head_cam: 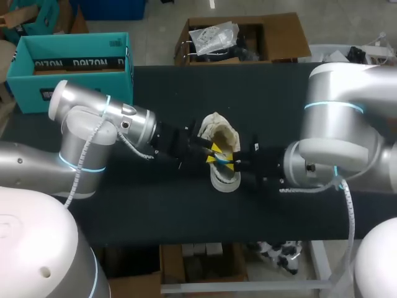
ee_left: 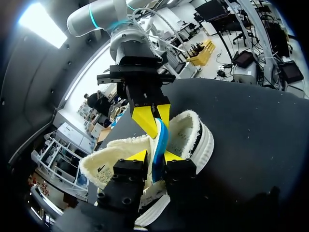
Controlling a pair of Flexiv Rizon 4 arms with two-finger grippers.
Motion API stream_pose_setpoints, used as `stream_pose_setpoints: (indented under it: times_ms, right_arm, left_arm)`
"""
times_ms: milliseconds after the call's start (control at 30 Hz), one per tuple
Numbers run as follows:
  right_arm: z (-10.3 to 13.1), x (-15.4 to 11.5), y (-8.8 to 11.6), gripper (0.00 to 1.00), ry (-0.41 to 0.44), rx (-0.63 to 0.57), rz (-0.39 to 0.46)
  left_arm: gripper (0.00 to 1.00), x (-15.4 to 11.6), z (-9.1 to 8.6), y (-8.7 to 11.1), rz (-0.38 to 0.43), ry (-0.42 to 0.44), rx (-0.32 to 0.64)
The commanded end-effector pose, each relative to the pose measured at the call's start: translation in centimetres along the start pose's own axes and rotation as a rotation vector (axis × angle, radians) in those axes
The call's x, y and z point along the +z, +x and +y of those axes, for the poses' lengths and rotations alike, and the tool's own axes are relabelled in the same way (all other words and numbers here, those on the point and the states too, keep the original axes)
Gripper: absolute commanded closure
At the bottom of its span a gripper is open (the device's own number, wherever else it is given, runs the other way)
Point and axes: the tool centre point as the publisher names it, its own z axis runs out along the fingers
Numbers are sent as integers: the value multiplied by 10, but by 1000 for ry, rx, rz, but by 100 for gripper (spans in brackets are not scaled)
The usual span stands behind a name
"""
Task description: Open the shoe tongue, take the insole out of the shoe, put the insole back into the shoe, and pack the shoe into the shoebox
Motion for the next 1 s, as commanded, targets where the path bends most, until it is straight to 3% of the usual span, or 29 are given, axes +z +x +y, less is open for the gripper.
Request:
stream_pose_setpoints:
  times_ms: [33,300,533,600,667,700,733,767,800,933,1000]
  right_arm:
    - [9,11,-4,100,-1,-12,-40]
    - [19,18,-19,100,-52,-53,-115]
    - [17,17,-25,100,-89,-64,-178]
    - [12,12,-24,68,-105,-68,-181]
    - [4,4,-21,51,-126,-85,-179]
    - [0,-1,-19,34,-131,-91,-171]
    - [-4,-5,-17,27,-136,-100,-165]
    - [-7,-9,-15,26,-146,-107,-165]
    - [-13,-15,-12,26,-148,-116,-158]
    - [-29,-34,-3,29,-164,-148,-120]
    - [-37,-41,3,55,-130,-163,-77]
  left_arm:
    - [0,-23,-13,-5,4,-9,-12]
    - [0,-58,-27,-14,19,-25,-107]
    - [0,-88,-29,-22,-5,-26,-250]
    - [0,-95,-29,-23,-10,-48,-272]
    - [0,-102,-29,-23,-4,-41,-306]
    - [0,-105,-29,-22,4,-47,-323]
    - [0,-108,-29,-22,15,-43,-341]
    - [0,-112,-29,-22,34,-83,-332]
    - [0,-115,-30,-21,62,-177,-270]
    - [0,-115,-30,-21,62,-177,-270]
    - [0,-115,-30,-21,62,-177,-270]
